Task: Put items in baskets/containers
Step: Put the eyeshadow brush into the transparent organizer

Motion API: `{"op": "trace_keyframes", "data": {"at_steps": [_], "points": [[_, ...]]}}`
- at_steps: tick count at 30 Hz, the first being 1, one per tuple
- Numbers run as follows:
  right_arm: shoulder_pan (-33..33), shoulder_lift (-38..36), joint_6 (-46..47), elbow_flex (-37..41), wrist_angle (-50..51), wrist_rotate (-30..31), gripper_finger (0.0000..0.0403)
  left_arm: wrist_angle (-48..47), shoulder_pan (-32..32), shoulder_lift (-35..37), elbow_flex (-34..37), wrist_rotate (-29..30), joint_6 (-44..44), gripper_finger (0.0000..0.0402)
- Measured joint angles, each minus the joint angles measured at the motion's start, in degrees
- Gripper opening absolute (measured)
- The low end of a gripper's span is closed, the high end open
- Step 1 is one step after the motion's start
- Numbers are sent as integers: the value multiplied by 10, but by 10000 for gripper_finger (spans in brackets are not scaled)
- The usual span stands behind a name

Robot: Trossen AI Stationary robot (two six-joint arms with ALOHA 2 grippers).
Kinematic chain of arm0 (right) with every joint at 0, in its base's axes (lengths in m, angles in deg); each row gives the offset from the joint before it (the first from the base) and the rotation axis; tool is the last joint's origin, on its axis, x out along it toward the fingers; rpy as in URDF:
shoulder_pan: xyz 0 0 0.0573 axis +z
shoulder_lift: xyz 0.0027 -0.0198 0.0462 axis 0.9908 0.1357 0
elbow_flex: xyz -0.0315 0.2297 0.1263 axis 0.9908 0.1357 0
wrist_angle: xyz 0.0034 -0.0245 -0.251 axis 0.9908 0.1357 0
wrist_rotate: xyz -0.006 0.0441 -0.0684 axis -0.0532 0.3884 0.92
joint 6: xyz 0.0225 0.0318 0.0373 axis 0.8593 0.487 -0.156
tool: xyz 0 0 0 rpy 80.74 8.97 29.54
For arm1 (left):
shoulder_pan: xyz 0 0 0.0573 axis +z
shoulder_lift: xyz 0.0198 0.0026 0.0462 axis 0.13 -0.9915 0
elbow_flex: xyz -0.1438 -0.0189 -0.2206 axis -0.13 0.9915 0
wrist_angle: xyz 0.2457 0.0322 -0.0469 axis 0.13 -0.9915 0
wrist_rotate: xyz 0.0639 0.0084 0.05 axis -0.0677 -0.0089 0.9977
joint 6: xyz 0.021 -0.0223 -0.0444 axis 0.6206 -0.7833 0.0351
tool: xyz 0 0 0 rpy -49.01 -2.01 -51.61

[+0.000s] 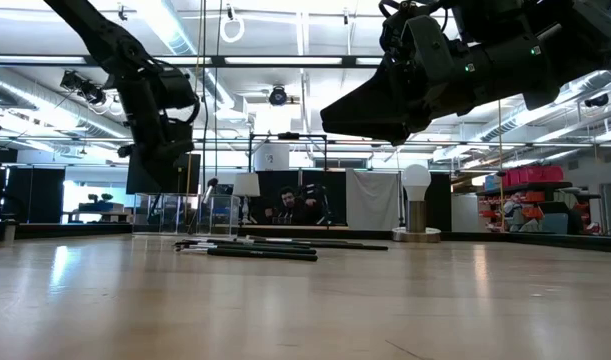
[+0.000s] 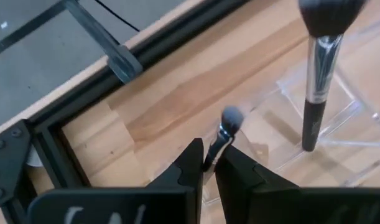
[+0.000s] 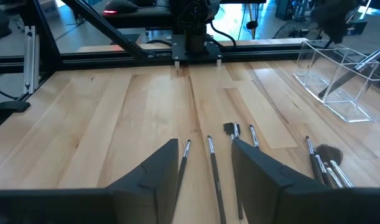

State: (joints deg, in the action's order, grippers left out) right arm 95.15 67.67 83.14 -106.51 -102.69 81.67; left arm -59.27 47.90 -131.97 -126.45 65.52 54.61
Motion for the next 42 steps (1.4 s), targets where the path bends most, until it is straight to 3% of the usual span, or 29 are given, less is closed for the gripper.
{"op": "trace_keyframes", "data": {"at_steps": [4,14,24,32,37,42], "points": [[0,0,0,0,0,0,150,-3,-1,-8,0,-25,4,58],[0,0,0,0,0,0,150,-10,-1,-8,-4,-1,6,118],[0,0,1,0,0,0,150,-170,-31,66,-121,-2,-14,143],[0,0,3,0,10,0,150,-148,-182,186,-101,-3,-60,129],[0,0,10,0,14,0,150,-22,-314,245,5,-4,-93,124],[0,0,18,0,17,0,150,157,-435,259,133,-1,-132,124]]}}
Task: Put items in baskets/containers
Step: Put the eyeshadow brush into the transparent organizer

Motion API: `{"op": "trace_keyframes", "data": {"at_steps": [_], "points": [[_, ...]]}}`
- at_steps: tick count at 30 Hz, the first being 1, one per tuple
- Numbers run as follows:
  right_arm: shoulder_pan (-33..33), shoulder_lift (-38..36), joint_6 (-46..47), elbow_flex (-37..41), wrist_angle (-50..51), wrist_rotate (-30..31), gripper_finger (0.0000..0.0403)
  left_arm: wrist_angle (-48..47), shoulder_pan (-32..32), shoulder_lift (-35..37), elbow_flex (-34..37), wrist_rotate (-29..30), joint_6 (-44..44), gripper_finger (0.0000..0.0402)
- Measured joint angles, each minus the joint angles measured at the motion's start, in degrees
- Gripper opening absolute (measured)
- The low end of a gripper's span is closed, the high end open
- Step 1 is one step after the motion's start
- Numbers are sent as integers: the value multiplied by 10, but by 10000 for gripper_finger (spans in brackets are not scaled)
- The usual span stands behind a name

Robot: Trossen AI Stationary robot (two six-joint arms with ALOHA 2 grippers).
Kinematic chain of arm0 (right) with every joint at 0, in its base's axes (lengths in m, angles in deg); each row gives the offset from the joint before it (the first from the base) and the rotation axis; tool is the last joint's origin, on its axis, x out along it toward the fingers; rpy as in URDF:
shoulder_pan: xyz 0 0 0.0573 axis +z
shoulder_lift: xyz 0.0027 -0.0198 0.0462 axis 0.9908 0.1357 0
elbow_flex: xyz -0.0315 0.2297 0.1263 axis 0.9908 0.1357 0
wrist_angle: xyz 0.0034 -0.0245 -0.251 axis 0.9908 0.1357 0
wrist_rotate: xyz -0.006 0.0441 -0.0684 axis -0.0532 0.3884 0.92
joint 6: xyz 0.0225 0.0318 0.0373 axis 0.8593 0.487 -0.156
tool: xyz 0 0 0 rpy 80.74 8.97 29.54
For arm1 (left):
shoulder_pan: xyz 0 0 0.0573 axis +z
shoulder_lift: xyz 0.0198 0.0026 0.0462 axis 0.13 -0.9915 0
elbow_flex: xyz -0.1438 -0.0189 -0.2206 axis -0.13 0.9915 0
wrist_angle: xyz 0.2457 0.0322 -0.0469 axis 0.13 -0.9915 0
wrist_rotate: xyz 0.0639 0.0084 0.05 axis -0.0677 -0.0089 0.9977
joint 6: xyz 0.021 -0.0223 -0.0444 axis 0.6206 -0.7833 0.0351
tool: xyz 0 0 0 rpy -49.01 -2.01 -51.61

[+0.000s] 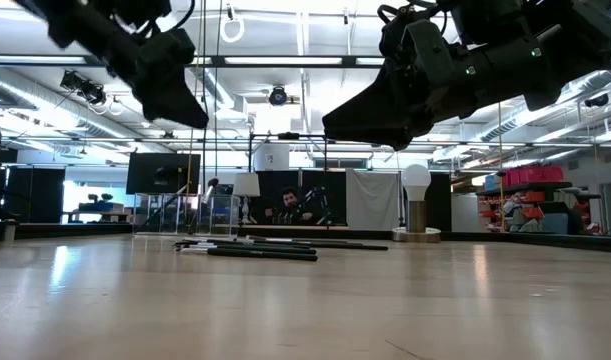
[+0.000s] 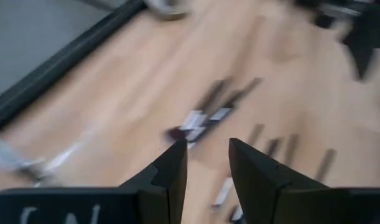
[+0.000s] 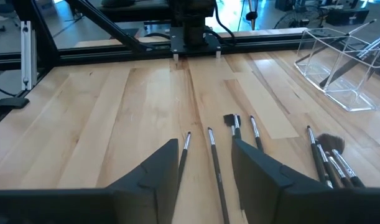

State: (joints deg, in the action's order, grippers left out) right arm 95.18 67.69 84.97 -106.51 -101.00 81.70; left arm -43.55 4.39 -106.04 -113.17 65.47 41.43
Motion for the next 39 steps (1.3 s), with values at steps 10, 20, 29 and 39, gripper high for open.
{"op": "trace_keyframes", "data": {"at_steps": [10,20,29,39], "points": [[-5,28,23,-3,-6,0,150,380,-201,-62,190,103,-35,124],[-35,144,18,-130,71,-35,150,537,-283,-149,223,269,-34,124],[-44,237,-50,-232,128,-84,150,608,-287,-189,223,267,-35,124],[-21,274,-31,-235,115,-60,150,652,-352,-189,223,278,-34,124]]}}
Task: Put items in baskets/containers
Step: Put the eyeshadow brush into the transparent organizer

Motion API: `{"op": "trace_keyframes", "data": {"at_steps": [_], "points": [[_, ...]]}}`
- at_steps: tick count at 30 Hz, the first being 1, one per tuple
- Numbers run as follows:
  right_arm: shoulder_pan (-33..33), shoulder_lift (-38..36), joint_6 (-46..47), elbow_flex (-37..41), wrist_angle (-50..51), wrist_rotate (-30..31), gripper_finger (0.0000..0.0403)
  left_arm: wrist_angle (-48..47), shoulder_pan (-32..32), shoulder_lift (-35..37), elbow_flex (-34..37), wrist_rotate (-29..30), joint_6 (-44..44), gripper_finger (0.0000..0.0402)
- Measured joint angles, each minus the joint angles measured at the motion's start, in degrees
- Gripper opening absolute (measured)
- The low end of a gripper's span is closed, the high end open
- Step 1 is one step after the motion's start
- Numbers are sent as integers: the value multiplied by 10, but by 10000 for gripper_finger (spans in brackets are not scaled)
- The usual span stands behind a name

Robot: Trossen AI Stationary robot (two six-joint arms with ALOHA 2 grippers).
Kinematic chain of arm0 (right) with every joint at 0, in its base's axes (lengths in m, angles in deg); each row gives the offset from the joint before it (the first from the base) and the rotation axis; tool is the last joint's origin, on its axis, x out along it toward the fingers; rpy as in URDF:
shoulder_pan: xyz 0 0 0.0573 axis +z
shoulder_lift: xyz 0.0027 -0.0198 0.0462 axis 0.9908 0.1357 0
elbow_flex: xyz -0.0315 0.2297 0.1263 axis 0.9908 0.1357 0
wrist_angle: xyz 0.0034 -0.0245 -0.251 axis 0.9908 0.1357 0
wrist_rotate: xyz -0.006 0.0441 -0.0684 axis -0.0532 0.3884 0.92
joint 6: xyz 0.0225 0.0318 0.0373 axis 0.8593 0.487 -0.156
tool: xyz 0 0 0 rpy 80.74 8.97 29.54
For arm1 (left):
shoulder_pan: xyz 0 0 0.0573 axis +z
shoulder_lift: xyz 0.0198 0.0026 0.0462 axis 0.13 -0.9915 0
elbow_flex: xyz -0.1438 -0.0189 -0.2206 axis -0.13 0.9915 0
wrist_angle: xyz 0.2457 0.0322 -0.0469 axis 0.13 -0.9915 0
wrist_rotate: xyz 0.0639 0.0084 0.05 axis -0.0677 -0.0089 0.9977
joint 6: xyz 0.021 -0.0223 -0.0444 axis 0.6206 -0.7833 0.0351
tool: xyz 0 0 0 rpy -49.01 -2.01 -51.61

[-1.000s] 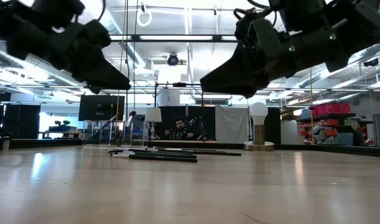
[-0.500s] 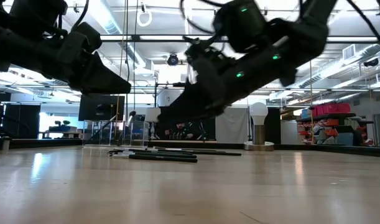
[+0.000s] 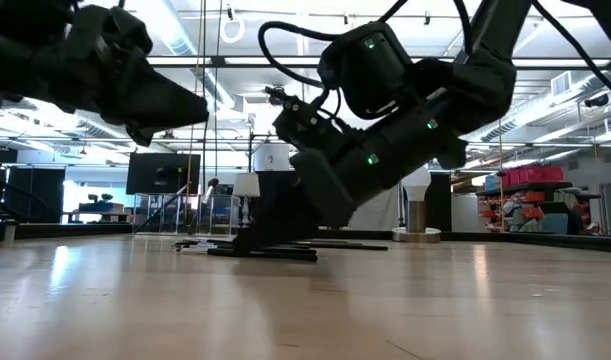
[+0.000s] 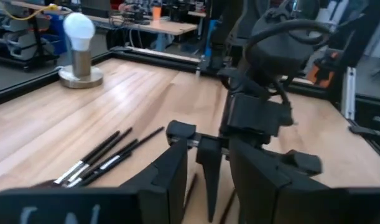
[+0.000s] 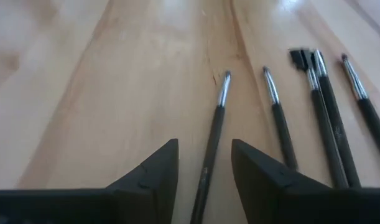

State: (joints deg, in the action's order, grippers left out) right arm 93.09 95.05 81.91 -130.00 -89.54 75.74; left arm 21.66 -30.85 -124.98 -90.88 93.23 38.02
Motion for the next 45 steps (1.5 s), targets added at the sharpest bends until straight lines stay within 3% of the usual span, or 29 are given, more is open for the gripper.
{"op": "trace_keyframes", "data": {"at_steps": [12,16,22,33,40,45], "points": [[8,58,37,-7,-55,38,129,12,-71,0,0,71,0,124],[6,75,43,-29,-50,42,96,16,-78,0,0,71,0,124],[-9,74,50,-32,-19,13,14,18,-78,0,0,73,6,124],[16,46,49,-16,-9,51,7,19,-122,1,0,84,54,124],[28,3,67,78,-132,47,6,9,-175,1,0,108,76,124],[40,-22,74,156,-340,45,6,-28,-173,1,0,20,76,124]]}}
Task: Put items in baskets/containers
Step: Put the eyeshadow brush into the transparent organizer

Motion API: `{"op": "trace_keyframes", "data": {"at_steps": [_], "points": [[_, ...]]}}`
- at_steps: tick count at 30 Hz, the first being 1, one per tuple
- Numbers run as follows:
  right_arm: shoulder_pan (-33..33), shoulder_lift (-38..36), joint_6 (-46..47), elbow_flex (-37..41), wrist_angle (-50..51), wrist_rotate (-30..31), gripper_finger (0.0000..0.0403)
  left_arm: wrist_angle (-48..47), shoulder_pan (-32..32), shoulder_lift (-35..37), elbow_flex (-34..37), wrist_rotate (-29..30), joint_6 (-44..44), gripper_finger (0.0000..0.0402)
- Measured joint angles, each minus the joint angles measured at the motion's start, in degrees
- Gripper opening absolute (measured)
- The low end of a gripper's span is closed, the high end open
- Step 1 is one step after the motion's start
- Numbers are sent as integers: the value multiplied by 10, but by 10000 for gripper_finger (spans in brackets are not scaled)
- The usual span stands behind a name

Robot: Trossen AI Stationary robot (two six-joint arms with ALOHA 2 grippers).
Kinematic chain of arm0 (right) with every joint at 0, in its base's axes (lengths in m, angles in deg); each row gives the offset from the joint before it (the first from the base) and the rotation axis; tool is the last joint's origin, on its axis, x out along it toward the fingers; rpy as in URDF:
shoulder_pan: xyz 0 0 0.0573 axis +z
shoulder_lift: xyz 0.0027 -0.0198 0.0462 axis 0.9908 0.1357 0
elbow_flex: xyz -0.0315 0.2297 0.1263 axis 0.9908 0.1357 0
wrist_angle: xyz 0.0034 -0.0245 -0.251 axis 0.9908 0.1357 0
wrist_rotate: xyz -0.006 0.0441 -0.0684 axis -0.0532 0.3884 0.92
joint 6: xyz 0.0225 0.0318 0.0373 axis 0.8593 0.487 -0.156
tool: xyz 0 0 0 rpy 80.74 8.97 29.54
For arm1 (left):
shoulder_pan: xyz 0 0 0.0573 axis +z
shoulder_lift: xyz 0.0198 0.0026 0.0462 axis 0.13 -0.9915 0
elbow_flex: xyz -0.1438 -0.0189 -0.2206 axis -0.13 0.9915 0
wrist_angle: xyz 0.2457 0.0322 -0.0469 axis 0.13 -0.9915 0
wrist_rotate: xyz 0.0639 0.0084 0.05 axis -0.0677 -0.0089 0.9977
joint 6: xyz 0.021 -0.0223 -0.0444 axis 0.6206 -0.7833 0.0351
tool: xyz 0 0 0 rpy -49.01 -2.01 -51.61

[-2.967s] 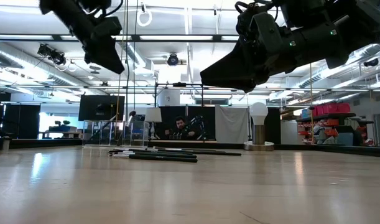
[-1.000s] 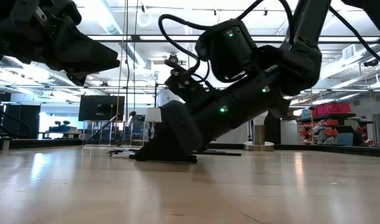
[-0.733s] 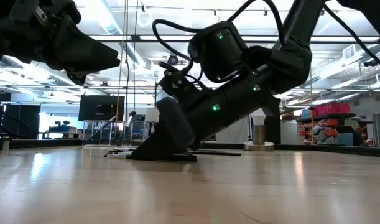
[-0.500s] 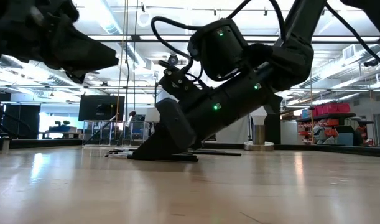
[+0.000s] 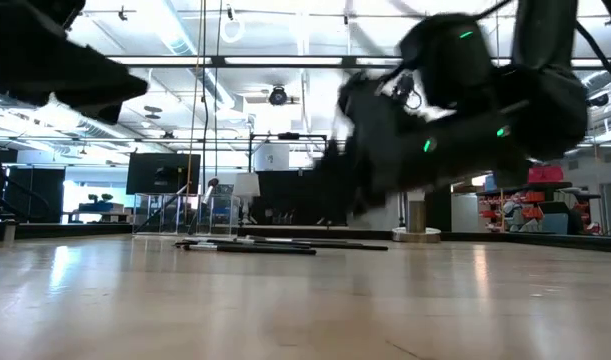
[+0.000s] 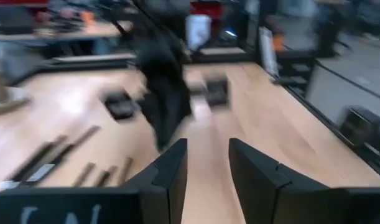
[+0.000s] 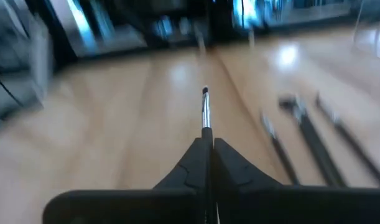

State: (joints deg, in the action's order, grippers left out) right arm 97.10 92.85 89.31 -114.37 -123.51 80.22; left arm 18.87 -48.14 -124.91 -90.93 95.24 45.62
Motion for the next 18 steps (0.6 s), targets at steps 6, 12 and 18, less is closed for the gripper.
{"op": "trace_keyframes", "data": {"at_steps": [6,12,18], "points": [[13,-1,-49,15,-184,-9,7,-11,50,-12,0,-35,3,125],[13,-1,-80,-40,-190,-63,9,126,112,-69,0,-138,60,168],[20,-2,-102,-78,-176,-85,9,279,125,-153,-30,-178,123,211]]}}
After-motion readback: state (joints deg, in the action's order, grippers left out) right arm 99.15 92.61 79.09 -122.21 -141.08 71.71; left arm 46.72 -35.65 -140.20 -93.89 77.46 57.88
